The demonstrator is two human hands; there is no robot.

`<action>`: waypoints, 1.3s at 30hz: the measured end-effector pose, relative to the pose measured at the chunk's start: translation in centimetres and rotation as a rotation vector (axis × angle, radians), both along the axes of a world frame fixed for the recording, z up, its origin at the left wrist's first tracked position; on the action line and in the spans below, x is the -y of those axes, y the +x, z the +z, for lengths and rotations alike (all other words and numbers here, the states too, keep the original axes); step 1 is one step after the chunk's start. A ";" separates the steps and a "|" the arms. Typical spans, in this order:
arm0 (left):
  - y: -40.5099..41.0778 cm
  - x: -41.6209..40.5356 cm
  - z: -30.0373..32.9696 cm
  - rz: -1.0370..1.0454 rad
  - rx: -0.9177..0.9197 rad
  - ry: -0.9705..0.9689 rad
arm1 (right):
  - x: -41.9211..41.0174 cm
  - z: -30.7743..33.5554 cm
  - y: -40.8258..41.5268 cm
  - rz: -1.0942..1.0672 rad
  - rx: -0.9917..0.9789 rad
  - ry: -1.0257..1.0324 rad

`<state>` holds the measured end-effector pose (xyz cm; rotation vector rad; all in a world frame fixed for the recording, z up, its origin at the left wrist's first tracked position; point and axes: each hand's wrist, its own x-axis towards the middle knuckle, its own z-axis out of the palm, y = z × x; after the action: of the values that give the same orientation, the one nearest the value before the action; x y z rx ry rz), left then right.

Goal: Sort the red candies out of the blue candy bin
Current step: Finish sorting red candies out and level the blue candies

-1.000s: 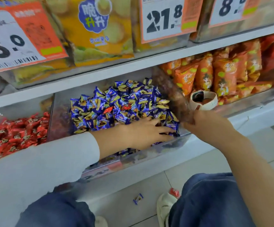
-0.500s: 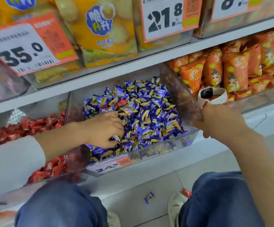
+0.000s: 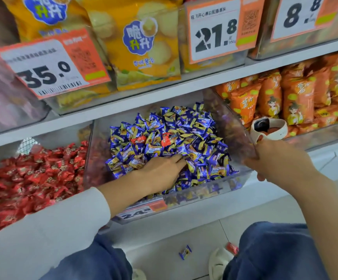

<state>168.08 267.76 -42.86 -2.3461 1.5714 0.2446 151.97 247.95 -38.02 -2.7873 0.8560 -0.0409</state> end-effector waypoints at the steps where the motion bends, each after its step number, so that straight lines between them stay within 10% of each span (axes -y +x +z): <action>1: -0.1 0.2 0.0 0.015 -0.024 0.008 | 0.0 0.0 0.0 0.001 -0.005 -0.004; 16: 1.0 -0.3 1.3 0.253 -0.494 -0.400 | 0.2 -0.1 0.0 0.022 -0.023 -0.019; 22: 2.5 -3.9 4.5 0.395 -0.276 -0.744 | 0.3 0.0 -0.1 0.035 0.000 -0.010; 27: 3.7 -5.3 5.7 0.517 -0.015 -0.591 | -0.3 0.8 -0.1 -0.018 0.237 -0.157; 39: -1.6 5.0 0.3 -0.236 -0.294 -0.330 | -0.4 -0.9 1.4 0.136 0.717 -0.100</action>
<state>166.44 262.81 -42.60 -2.4133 2.1579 0.3074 153.32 248.33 -38.89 -2.5868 0.4827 -1.0063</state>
